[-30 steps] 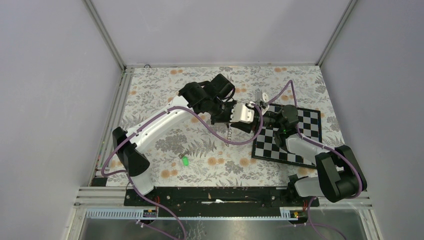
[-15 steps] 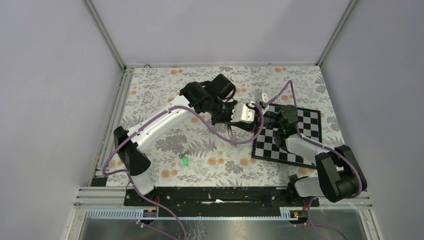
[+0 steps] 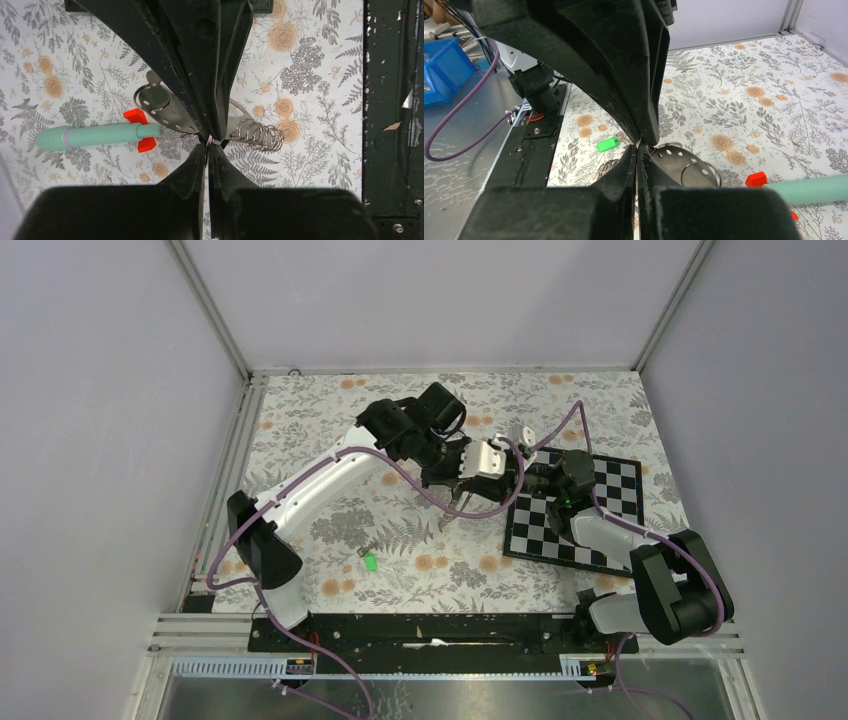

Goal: Put the keys on the keyring

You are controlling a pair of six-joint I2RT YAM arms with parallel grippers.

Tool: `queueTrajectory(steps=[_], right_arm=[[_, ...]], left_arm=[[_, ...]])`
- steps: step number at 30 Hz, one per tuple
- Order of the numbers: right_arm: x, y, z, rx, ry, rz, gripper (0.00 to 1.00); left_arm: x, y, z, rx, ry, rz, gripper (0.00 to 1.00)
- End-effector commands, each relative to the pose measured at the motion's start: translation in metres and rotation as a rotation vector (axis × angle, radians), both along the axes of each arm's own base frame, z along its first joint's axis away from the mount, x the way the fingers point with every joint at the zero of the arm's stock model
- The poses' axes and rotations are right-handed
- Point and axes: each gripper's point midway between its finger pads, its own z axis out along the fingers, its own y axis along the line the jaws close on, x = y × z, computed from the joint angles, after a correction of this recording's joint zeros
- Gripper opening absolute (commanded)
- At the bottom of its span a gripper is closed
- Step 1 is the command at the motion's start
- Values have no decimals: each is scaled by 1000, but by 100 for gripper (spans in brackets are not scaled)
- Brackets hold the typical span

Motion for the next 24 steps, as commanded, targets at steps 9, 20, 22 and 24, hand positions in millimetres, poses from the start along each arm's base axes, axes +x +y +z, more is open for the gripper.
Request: queueTrajectory(steps=[9,20,22,24], right_arm=[[3,-3,22,31,-64,-19,0],[3,-5,28,44,-56,-15,0],[3,-6,27,44,-54,-17,0],[3,-6,27,44,-54,-18,0]], left_arm=[[3,3,27,-220,98,-45,34],[-1,4,27,-304,125,-61,34],[-2,3,26,-310,134,-60,33],[-2,2,25,-316,137,-61,33]])
